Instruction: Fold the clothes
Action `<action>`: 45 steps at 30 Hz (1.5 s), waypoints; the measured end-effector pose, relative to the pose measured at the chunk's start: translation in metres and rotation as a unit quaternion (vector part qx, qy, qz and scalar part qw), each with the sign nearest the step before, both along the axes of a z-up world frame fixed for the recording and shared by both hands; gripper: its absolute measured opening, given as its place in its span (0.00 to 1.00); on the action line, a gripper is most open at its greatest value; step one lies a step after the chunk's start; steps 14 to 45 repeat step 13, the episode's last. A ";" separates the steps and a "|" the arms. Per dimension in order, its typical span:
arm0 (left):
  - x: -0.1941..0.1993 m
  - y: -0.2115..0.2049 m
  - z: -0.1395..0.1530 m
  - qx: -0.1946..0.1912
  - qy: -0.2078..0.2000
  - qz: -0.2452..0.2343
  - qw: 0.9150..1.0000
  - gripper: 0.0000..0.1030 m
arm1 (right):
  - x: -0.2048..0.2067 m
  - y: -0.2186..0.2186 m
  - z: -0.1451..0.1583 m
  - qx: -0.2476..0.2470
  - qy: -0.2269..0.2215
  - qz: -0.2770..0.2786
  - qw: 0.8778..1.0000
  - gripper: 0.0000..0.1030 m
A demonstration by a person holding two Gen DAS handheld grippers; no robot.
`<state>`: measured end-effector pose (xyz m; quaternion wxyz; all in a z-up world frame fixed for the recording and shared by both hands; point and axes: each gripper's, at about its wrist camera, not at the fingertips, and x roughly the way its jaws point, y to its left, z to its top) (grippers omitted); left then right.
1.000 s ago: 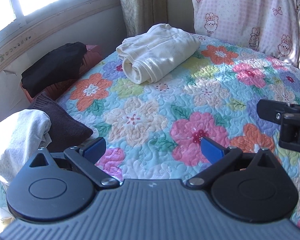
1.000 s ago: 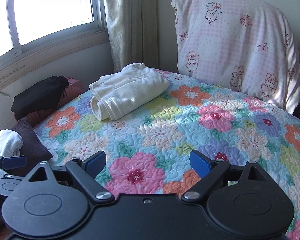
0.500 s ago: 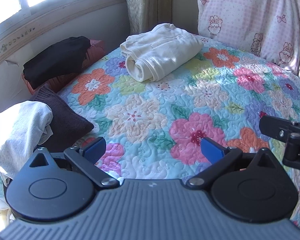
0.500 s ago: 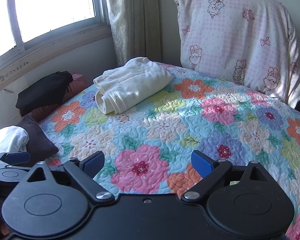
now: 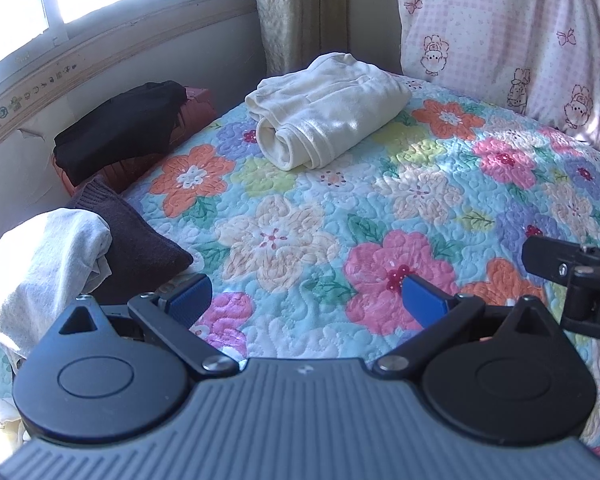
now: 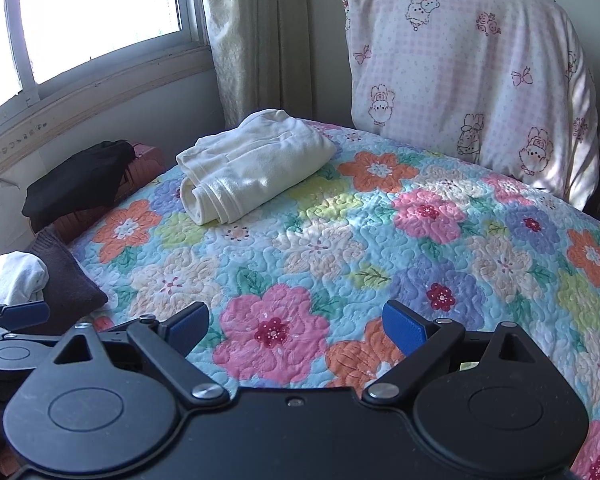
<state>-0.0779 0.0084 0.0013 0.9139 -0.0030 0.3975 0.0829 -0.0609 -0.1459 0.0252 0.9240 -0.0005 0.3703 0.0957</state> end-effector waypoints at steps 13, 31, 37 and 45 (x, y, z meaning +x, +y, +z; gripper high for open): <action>-0.001 -0.006 0.000 0.005 0.001 -0.009 1.000 1.00 | 0.001 -0.005 -0.001 0.005 0.002 -0.004 1.000 0.93; -0.001 -0.006 0.000 0.005 0.001 -0.009 1.000 1.00 | 0.001 -0.005 -0.001 0.005 0.002 -0.004 1.000 0.93; -0.001 -0.006 0.000 0.005 0.001 -0.009 1.000 1.00 | 0.001 -0.005 -0.001 0.005 0.002 -0.004 1.000 0.93; -0.001 -0.006 0.000 0.005 0.001 -0.009 1.000 1.00 | 0.001 -0.005 -0.001 0.005 0.002 -0.004 1.000 0.93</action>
